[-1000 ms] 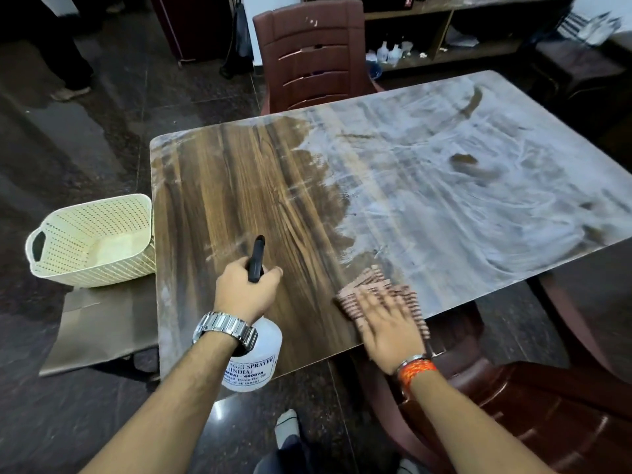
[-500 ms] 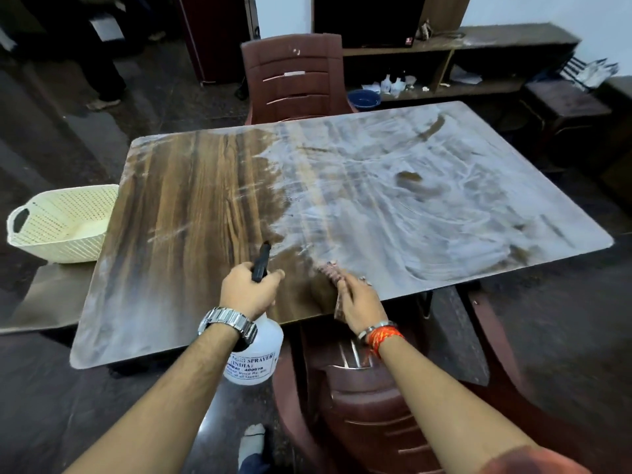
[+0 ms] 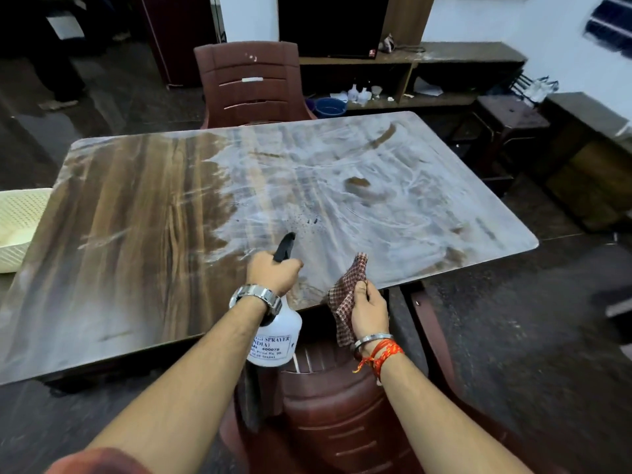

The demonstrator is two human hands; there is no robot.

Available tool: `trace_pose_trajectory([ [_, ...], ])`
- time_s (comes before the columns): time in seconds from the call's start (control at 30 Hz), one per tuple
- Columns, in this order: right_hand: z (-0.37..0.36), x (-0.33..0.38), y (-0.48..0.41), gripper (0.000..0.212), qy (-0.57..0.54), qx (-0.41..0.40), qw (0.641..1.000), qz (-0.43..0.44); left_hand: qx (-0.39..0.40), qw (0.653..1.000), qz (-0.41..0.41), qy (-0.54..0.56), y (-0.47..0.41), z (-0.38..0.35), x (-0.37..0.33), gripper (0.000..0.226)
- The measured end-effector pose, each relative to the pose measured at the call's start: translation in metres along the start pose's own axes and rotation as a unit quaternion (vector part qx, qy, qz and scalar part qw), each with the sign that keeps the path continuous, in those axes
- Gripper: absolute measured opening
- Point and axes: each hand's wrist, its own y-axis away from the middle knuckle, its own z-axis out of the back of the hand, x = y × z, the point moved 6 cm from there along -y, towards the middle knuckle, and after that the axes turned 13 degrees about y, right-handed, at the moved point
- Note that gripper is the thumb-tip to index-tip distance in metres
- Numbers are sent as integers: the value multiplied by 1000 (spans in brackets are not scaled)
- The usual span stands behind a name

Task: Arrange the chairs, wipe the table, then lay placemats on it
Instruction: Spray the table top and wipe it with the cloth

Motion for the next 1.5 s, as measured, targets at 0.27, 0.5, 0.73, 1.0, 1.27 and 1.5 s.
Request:
trace_pose_trajectory([
  [0.27, 61, -5, -23, 32, -25, 32, 999, 27, -45, 999, -10, -20, 24, -52, -9, 33],
  [0.5, 127, -17, -61, 33, -39, 102, 992, 65, -48, 998, -4, 26, 57, -124, -19, 31],
  [0.73, 168, -25, -96, 30, -26, 152, 985, 81, -161, 986, 19, 39, 96, -178, -20, 29],
  [1.0, 160, 12, -124, 37, 63, 186, 965, 175, -224, 972, 64, 41, 86, -179, -15, 39],
  [1.27, 90, 27, -140, 68, 339, 284, 772, 457, -300, 944, 97, 96, 83, -156, 1, 32],
  [1.5, 18, -26, -133, 64, 517, 368, 519, 573, -368, 912, 135, 117, 64, -145, 15, 32],
])
